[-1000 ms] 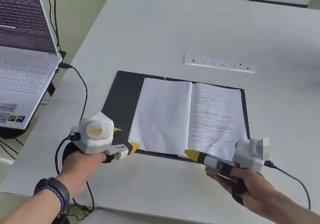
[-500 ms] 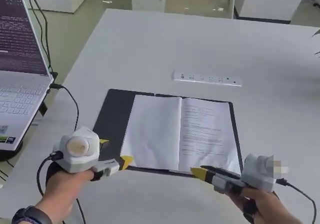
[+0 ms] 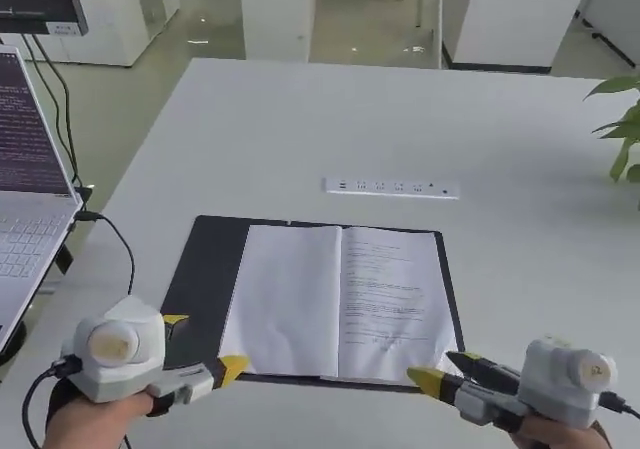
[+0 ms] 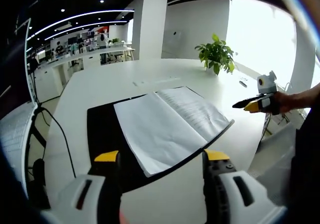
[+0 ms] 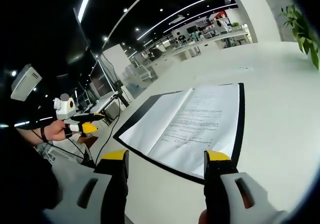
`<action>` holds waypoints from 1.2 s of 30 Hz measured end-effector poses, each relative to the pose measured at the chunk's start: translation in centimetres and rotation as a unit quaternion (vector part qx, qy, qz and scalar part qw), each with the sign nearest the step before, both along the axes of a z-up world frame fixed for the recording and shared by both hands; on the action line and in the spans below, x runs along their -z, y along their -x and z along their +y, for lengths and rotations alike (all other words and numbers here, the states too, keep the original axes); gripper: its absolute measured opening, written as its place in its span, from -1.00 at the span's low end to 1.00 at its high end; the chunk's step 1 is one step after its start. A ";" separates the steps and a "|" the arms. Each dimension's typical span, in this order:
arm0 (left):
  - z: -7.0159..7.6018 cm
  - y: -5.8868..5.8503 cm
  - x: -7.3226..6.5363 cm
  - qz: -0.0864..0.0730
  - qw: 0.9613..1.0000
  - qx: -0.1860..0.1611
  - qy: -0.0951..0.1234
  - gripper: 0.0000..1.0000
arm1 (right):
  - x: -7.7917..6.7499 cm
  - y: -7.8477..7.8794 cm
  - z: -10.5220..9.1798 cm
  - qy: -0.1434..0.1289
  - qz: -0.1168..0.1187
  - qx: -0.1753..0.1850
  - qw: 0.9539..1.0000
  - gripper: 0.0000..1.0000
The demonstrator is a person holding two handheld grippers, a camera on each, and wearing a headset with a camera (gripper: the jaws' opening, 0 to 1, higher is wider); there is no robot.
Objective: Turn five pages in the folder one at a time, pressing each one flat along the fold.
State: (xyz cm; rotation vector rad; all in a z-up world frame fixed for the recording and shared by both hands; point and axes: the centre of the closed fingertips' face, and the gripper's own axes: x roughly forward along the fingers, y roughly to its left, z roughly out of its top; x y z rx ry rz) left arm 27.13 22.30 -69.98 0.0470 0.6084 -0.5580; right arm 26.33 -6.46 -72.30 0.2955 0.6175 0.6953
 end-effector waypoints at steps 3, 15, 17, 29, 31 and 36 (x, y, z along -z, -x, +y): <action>0.4 0.0 -0.9 -0.009 1.000 -0.002 -0.001 0.38 | -0.6 0.0 -1.2 0.014 -0.011 0.005 1.000 0.26; 1.2 1.3 -2.6 -0.030 1.000 -0.005 -0.001 0.54 | -2.8 0.8 -3.7 0.031 -0.040 0.033 0.998 0.37; 1.0 1.6 -2.9 -0.035 0.999 -0.001 -0.001 0.57 | -3.1 1.1 -3.8 0.032 -0.044 0.036 0.998 0.40; 0.7 2.4 -3.9 -0.050 0.999 0.002 0.018 0.64 | -4.0 2.8 -4.4 0.034 -0.056 0.056 0.996 0.57; 0.6 2.5 -3.8 -0.047 0.999 0.004 0.019 0.64 | -3.8 3.0 -4.4 0.037 -0.055 0.056 0.996 0.57; 0.1 2.4 -3.5 -0.041 0.999 0.016 0.015 0.64 | -3.4 3.6 -4.3 0.040 -0.052 0.061 0.996 0.58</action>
